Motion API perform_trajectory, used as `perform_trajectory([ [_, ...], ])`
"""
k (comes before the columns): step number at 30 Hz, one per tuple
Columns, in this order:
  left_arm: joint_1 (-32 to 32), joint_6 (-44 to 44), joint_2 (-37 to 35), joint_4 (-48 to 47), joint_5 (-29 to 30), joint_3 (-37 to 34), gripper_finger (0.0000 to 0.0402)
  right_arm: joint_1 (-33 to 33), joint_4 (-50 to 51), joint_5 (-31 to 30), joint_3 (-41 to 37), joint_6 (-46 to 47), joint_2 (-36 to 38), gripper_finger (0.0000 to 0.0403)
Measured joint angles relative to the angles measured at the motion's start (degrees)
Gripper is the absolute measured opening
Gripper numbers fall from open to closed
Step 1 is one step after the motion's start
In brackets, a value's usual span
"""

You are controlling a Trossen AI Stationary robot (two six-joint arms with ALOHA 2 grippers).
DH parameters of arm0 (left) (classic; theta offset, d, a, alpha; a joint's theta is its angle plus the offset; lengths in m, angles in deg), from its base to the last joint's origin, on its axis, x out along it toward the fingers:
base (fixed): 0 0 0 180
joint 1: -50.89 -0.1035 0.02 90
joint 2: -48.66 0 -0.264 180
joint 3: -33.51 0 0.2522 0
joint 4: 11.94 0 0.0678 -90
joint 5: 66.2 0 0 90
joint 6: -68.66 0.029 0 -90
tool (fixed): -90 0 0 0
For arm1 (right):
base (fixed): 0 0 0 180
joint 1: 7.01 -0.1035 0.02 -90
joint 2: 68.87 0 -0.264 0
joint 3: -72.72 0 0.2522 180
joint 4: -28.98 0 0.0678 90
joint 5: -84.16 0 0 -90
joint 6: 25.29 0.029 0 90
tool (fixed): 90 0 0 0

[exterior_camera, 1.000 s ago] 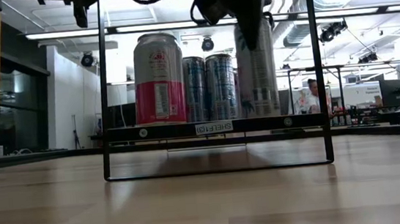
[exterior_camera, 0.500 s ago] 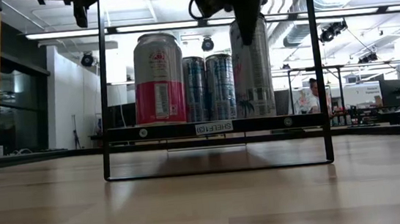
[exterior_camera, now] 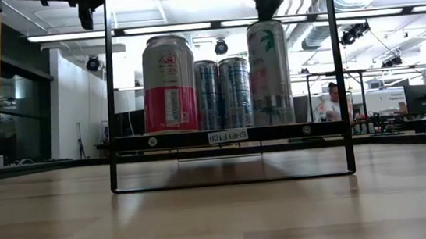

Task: Place canned beverage on shelf
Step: Put the right white pink soda can on the shelf aligned with the other white pink soda can

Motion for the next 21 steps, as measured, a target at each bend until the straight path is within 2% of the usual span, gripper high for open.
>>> perform_trajectory([
  [7,0.0,0.1,0.2,-0.8,0.0,0.0,0.0,0.0,-0.6,-0.5,0.0,0.9,5.2,0.0299],
  [12,0.0,0.1,0.2,-1.1,0.0,0.0,0.0,0.0,-1.8,-6.4,0.0,0.6,8.1,0.0299],
  [21,0.0,0.1,0.2,-1.1,0.0,0.0,0.0,-0.3,-1.9,-7.6,0.0,5.5,11.7,0.0299],
])
